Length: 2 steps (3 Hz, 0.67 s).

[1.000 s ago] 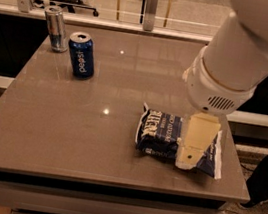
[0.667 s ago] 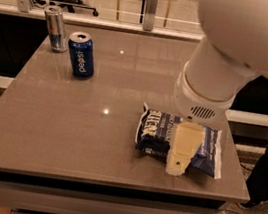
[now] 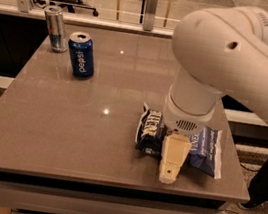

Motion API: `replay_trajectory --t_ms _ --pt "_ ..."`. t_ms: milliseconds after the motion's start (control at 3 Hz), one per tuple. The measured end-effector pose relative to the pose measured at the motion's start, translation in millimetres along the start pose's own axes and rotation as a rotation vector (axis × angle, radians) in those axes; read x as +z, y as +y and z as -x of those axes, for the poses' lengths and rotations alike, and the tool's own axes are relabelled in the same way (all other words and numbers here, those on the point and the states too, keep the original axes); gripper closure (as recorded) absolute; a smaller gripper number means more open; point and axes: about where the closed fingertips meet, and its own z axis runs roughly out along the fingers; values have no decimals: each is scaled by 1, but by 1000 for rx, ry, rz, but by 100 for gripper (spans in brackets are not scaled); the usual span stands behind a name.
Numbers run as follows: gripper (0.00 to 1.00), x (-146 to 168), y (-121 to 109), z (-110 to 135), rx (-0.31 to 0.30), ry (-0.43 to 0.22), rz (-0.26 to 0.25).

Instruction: Move blue chip bag near pepsi can

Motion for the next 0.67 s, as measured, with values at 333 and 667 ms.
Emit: replay_trajectory --t_ms 333,667 --pt "16 18 -2 -4 9 11 26" --pt "40 23 -4 -5 8 10 31"
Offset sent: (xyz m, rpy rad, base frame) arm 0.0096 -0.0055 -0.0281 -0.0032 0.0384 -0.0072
